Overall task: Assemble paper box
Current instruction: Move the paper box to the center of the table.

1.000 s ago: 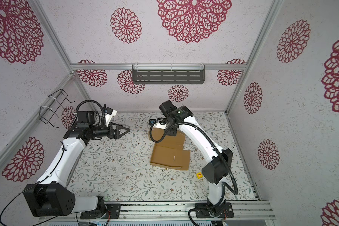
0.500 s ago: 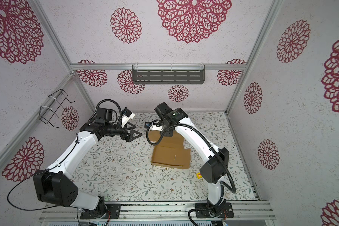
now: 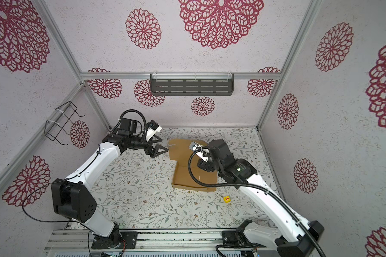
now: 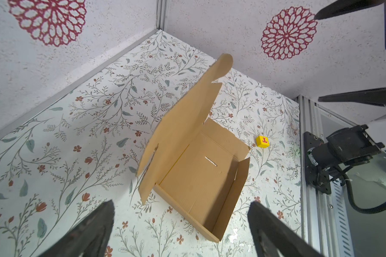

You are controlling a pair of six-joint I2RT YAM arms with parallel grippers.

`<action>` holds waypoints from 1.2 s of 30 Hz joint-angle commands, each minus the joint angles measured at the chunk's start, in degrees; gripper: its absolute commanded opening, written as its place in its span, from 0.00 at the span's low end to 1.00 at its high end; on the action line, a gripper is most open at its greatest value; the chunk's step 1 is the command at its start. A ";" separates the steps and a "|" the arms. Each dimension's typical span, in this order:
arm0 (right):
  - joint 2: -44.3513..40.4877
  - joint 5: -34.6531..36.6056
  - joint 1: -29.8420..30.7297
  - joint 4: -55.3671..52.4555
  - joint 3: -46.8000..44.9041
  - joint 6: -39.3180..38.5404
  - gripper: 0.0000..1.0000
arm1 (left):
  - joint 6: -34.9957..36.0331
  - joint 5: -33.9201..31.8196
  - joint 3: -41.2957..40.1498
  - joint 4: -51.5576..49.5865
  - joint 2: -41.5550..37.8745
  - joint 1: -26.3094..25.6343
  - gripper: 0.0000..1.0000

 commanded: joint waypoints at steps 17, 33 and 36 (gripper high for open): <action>-16.65 -6.75 -6.22 21.80 -28.37 29.52 0.95 | 11.88 4.25 8.80 5.01 14.79 -3.56 1.00; -15.66 -12.32 -11.30 26.47 -34.52 39.84 0.92 | 18.71 7.44 15.58 -2.83 20.10 -3.87 0.43; -15.58 -12.88 -11.75 27.20 -35.38 40.42 0.92 | 18.98 8.71 14.75 -3.06 19.01 -3.34 0.37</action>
